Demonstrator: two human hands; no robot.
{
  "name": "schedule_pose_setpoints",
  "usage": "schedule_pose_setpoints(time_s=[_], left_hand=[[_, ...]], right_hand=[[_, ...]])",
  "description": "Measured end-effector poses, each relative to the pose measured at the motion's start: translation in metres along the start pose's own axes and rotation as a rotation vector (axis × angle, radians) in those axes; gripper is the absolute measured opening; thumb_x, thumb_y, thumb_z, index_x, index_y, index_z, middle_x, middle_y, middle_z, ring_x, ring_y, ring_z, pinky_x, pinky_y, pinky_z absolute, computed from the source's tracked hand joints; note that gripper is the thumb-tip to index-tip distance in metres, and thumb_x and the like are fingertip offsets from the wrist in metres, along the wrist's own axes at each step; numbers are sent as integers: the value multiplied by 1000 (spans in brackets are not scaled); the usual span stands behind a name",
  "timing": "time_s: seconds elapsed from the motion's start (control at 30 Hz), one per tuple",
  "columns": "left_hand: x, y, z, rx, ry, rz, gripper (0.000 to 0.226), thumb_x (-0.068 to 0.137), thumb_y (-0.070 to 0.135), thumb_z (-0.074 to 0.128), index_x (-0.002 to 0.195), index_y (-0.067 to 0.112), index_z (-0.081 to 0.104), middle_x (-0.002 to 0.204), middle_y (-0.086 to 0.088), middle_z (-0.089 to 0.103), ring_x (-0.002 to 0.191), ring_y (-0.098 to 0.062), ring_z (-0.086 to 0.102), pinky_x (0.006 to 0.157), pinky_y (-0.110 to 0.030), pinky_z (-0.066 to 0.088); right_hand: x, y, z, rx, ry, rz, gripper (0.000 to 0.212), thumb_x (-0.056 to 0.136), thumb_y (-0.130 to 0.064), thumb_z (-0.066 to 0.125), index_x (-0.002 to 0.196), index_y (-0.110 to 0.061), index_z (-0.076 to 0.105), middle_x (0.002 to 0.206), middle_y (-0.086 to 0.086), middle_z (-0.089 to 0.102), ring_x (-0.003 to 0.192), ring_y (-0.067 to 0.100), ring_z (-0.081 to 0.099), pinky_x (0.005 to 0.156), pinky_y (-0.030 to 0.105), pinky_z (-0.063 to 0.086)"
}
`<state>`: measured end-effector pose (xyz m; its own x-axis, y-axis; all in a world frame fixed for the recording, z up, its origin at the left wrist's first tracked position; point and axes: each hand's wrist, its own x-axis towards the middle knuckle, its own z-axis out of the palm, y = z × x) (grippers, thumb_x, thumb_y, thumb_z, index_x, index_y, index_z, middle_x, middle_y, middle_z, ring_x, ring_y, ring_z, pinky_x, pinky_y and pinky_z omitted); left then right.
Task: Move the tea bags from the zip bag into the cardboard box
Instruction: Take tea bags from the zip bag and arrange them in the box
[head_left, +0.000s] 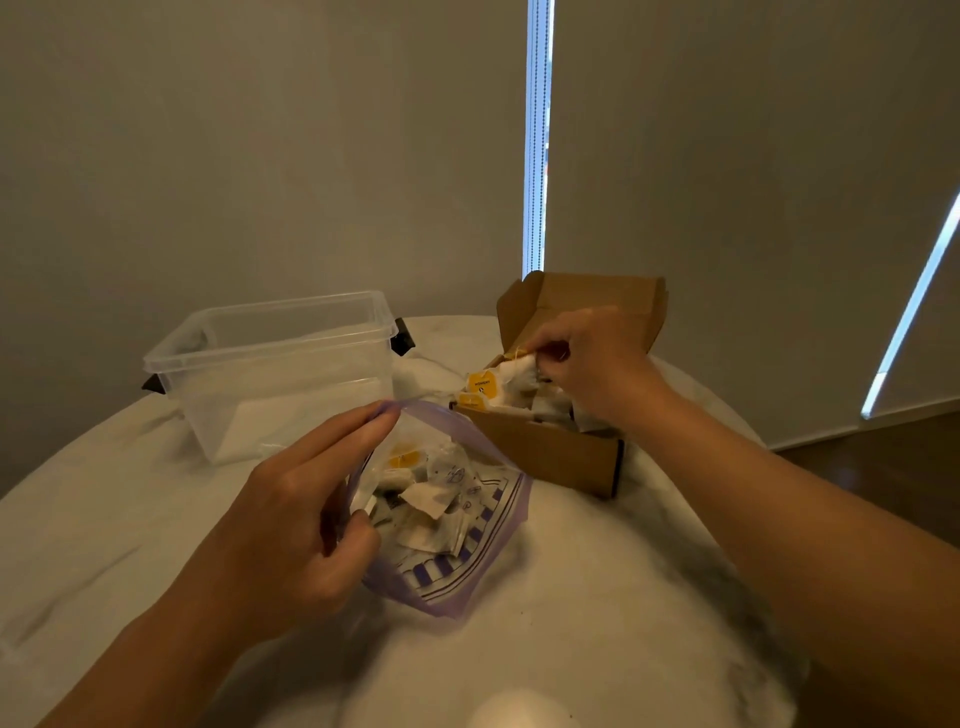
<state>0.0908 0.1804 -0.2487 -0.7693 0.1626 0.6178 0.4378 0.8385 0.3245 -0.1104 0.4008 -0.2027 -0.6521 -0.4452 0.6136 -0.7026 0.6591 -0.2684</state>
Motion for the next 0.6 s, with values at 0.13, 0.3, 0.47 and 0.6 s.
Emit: schedule_pose_setpoints(time_s=[0.13, 0.3, 0.47, 0.6], left_hand=[[0, 0, 0, -11, 7, -4, 66, 79, 32, 50, 145, 25, 46, 145, 17, 48, 70, -13, 62, 50, -9, 46], [0, 3, 0, -4, -9, 17, 67, 79, 31, 49, 144, 15, 50, 143, 9, 52, 69, 0, 59, 53, -4, 43], [0, 4, -1, 13, -39, -2, 68, 79, 29, 50, 146, 17, 48, 147, 8, 49, 68, -5, 60, 56, -6, 43], [2, 9, -1, 44, -43, 14, 69, 74, 9, 59, 143, 7, 50, 145, 0, 51, 85, 18, 53, 70, 4, 36]], right_hand=[[9, 8, -1, -108, -177, 53, 32, 89, 1, 64, 112, -19, 73, 120, 2, 65, 105, 18, 60, 72, 15, 43], [2, 11, -9, -149, -173, 85, 35, 85, 4, 67, 109, -20, 74, 115, 3, 68, 102, 18, 61, 78, 24, 49], [-29, -9, -35, 37, 22, 52, 26, 89, -2, 64, 106, -17, 75, 105, 0, 73, 90, 12, 64, 74, 18, 48], [-80, -43, -48, 418, 29, 108, 18, 86, -13, 71, 97, -26, 76, 90, -14, 72, 82, 1, 67, 70, 14, 54]])
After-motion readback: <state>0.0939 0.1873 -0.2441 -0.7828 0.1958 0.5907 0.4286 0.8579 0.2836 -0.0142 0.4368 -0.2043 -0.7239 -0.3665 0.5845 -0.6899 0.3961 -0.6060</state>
